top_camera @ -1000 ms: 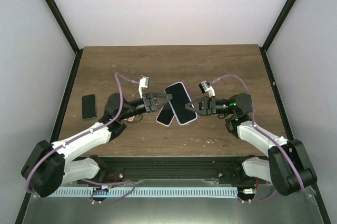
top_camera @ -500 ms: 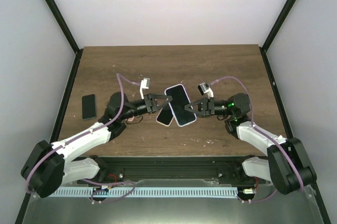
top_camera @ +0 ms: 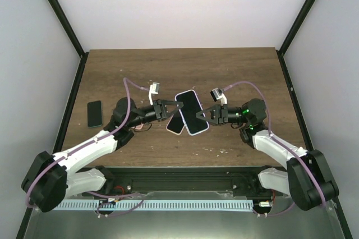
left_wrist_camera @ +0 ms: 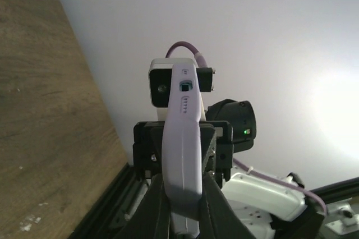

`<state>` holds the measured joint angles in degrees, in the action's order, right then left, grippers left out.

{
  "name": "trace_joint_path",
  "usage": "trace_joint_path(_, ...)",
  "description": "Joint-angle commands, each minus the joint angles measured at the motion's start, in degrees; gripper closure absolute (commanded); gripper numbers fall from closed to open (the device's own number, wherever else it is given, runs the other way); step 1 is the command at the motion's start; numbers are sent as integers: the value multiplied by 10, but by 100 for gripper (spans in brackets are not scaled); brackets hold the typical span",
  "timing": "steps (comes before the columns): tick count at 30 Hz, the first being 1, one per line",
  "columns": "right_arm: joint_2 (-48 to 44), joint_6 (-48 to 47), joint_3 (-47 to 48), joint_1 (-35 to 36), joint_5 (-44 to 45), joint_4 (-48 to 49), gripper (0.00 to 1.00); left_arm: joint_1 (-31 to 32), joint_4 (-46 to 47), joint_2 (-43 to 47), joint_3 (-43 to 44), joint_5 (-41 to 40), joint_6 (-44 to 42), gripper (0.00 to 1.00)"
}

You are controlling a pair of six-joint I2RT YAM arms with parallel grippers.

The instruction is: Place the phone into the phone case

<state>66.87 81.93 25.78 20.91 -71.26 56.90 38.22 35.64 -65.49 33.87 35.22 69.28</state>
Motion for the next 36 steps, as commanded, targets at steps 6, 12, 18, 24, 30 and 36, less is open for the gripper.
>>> trace_joint_path(6,-34,-56,34,7,21,-59,83,0,-18,-10,12,6,-11,100)
trace_joint_path(12,-37,-71,62,7,54,-99,85,-1,-89,-6,40,13,-29,72)
trace_joint_path(18,-28,-48,84,7,119,-94,87,1,-40,-11,9,41,19,47)
trace_joint_path(24,-20,-44,79,7,185,-94,87,1,77,-31,-41,59,89,43)
trace_joint_path(30,-1,-42,77,7,202,-91,87,4,131,-60,-30,80,103,43)
trace_joint_path(36,-3,-46,61,8,216,-92,87,5,153,-85,-32,78,107,62)
